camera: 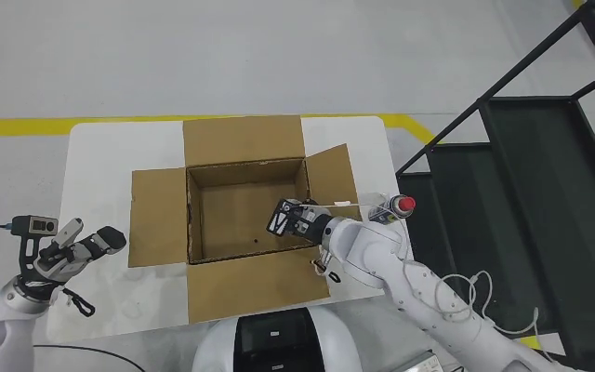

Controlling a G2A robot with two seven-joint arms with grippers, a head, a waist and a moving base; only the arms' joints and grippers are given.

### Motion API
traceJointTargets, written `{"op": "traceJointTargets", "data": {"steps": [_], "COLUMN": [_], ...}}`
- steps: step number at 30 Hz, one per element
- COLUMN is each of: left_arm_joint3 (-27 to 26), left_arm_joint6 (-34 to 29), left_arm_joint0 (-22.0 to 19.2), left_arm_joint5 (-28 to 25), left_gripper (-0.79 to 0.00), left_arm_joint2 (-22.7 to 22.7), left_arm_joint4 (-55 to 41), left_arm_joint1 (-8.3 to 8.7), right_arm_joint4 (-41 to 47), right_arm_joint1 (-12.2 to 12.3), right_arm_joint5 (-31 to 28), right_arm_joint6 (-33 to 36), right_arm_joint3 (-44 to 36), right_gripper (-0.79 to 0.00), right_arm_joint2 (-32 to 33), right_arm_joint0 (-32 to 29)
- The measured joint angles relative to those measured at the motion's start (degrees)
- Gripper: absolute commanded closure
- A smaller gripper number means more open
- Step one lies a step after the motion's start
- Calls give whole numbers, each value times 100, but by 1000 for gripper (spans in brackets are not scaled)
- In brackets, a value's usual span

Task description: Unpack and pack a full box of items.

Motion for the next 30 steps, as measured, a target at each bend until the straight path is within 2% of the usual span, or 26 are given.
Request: {"op": "traceJointTargets", "data": {"steps": [7, 12, 18, 22, 25, 30], "left_arm_joint3": [0, 0, 0, 0, 0, 0], "left_arm_joint6": [0, 0, 0, 0, 0, 0], "left_arm_joint0": [0, 0, 0, 0, 0, 0], "left_arm_joint5": [0, 0, 0, 0, 0, 0], "left_gripper": [-785, -785, -785, -785, -785, -785], "left_arm_joint2": [0, 0, 0, 0, 0, 0], "left_arm_joint4": [0, 0, 0, 0, 0, 0], "left_arm_joint1": [0, 0, 0, 0, 0, 0], "right_arm_joint4": [-204, 27, 802, 1398, 1623, 1592], "right_arm_joint1": [-39, 14, 213, 373, 468, 571], "right_arm_joint5": [200, -16, -832, -1651, -2190, -2740], "right_arm_joint6": [89, 16, -176, -306, -396, -661], "right_arm_joint3": [138, -206, -1026, -1570, -1831, -2020], "right_gripper": [-785, -785, -785, -785, -785, -785], "right_arm_joint2": [9, 283, 1244, 2130, 2732, 3584], "right_arm_joint0": [-45, -333, -1062, -1718, -2215, -3026]}}
